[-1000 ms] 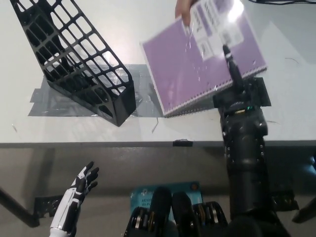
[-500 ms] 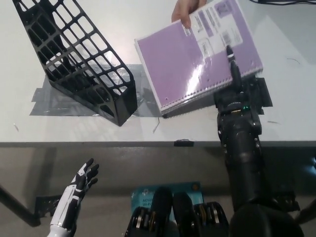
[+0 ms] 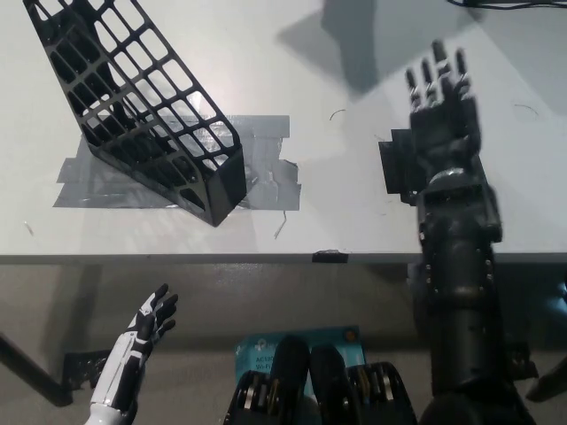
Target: A shelf with a book inside it is placed on the center of the desk infront of the robot. The robot uses its right hand to grab the book, take it out and hand it to a person.
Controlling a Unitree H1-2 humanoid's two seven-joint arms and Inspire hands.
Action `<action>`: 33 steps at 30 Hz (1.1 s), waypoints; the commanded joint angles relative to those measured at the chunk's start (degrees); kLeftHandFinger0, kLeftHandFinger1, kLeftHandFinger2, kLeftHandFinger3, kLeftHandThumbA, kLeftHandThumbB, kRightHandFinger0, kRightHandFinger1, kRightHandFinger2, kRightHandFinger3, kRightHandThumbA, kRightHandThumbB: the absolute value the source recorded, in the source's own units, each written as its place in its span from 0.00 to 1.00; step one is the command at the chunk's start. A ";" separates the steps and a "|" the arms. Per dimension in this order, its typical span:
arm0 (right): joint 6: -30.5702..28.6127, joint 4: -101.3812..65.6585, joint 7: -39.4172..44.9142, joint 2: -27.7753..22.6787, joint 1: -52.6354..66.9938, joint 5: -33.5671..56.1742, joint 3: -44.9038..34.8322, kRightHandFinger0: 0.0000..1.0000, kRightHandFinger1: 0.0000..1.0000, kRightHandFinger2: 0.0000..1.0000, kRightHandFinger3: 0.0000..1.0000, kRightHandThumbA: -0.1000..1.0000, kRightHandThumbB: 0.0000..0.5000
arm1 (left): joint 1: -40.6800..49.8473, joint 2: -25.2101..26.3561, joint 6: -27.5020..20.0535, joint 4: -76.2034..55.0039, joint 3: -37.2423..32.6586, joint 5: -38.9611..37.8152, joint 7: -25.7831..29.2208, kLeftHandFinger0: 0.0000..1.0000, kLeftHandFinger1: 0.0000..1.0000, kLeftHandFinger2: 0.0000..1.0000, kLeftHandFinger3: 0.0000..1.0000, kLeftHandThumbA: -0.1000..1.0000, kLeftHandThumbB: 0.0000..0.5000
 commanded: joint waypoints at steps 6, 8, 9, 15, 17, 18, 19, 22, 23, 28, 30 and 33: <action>9.74 -45.67 8.89 -3.90 17.10 -3.72 18.10 1.00 1.00 1.00 1.00 1.00 0.99 | -1.03 0.89 -0.85 -2.01 0.35 -0.43 -0.54 1.00 1.00 1.00 1.00 1.00 0.60; 9.05 -54.32 10.44 -5.75 24.04 -8.27 22.20 1.00 1.00 1.00 1.00 1.00 1.00 | -1.13 0.83 -0.86 -1.94 0.42 -1.07 -0.78 1.00 1.00 1.00 1.00 1.00 0.61; 8.26 -57.09 11.69 -6.69 27.24 -9.67 23.85 1.00 1.00 1.00 1.00 1.00 0.97 | -1.15 0.84 -1.03 -1.76 0.42 -1.13 -0.83 1.00 1.00 1.00 1.00 1.00 0.61; -2.88 -57.39 17.92 -10.59 42.48 -20.70 28.76 1.00 1.00 1.00 1.00 1.00 0.97 | -1.10 0.96 -0.87 -1.86 0.48 -0.70 -0.62 1.00 1.00 1.00 1.00 1.00 0.61; -3.84 -56.36 17.90 -11.70 45.83 -21.95 30.10 1.00 1.00 1.00 1.00 1.00 0.98 | -0.88 0.90 -1.61 -1.46 0.50 -0.81 -0.62 1.00 1.00 1.00 1.00 1.00 0.60; -4.20 -56.01 17.77 -11.95 46.64 -22.28 30.41 1.00 1.00 1.00 1.00 1.00 0.96 | -0.73 0.84 -1.78 -1.35 0.48 -0.83 -0.61 1.00 1.00 1.00 1.00 1.00 0.60; -5.84 -53.63 17.76 -12.35 48.58 -23.30 30.96 1.00 1.00 1.00 1.00 1.00 0.92 | -0.55 0.76 -1.65 -1.42 0.43 -0.76 -0.57 1.00 1.00 1.00 1.00 1.00 0.59; -7.98 -48.63 16.14 -13.22 51.00 -25.27 32.42 1.00 1.00 1.00 1.00 1.00 0.93 | -0.48 0.74 -1.55 -1.50 0.42 -0.64 -0.50 1.00 1.00 1.00 1.00 1.00 0.59; -8.22 -47.71 15.61 -13.38 51.34 -25.93 32.68 1.00 1.00 1.00 1.00 1.00 0.93 | -0.50 0.74 -1.65 -1.40 0.42 -0.64 -0.50 1.00 1.00 1.00 1.00 1.00 0.59; -8.47 -42.64 14.39 -14.32 52.35 -26.85 34.67 1.00 1.00 1.00 1.00 1.00 0.86 | -0.72 0.73 -1.38 -1.24 0.37 -0.47 -0.46 1.00 1.00 1.00 1.00 1.00 0.60; -8.36 -40.88 14.18 -14.77 52.67 -27.18 35.49 1.00 1.00 1.00 1.00 1.00 0.85 | -0.90 0.61 -0.99 -1.37 0.29 -0.53 -0.48 1.00 1.00 1.00 1.00 1.00 0.61; -9.13 -37.16 14.31 -14.85 52.03 -27.46 36.30 1.00 1.00 1.00 1.00 1.00 0.81 | -1.02 0.60 -0.87 -1.39 0.38 -0.59 -0.43 1.00 1.00 1.00 1.00 1.00 0.62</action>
